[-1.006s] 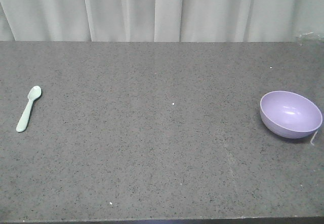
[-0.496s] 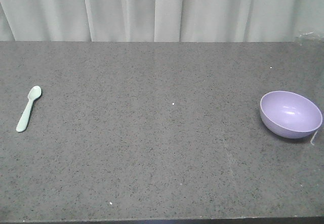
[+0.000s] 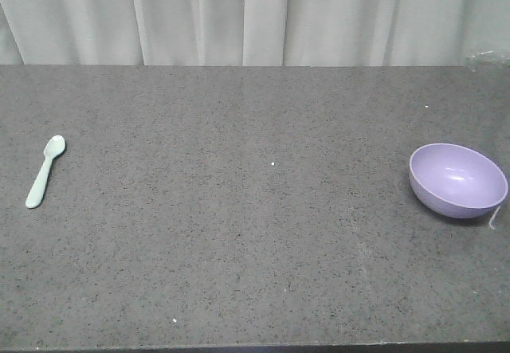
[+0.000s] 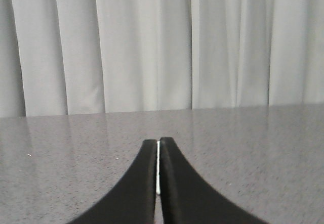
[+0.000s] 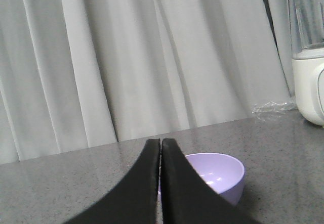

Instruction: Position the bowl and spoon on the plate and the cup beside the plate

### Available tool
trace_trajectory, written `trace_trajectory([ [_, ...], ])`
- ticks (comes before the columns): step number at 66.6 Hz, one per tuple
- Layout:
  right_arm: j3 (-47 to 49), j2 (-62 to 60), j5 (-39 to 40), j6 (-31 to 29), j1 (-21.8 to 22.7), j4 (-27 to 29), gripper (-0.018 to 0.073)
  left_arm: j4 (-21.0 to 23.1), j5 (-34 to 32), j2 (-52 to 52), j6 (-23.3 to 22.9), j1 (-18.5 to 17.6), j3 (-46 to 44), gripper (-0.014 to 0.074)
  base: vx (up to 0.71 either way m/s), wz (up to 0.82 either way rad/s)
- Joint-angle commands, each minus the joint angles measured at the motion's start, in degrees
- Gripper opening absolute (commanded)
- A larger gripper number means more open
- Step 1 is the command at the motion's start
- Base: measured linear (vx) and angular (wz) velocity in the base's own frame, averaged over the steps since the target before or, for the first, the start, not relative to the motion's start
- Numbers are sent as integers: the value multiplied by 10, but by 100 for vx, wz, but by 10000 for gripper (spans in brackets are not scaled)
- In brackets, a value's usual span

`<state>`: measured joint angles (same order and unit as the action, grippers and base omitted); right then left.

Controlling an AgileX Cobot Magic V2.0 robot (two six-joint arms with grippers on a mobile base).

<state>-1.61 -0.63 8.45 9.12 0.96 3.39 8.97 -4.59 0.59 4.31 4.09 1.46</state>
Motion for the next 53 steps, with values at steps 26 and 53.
trace_trajectory([
  [26, 182, 110, -12, 22, 1, 2, -3, 46, -350, 9, -286, -5, -10, -6, 0, 0],
  [53, 228, 260, 28, 23, 1, 3, -3, 47, -419, 9, -302, -5, -10, -6, 0, 0],
])
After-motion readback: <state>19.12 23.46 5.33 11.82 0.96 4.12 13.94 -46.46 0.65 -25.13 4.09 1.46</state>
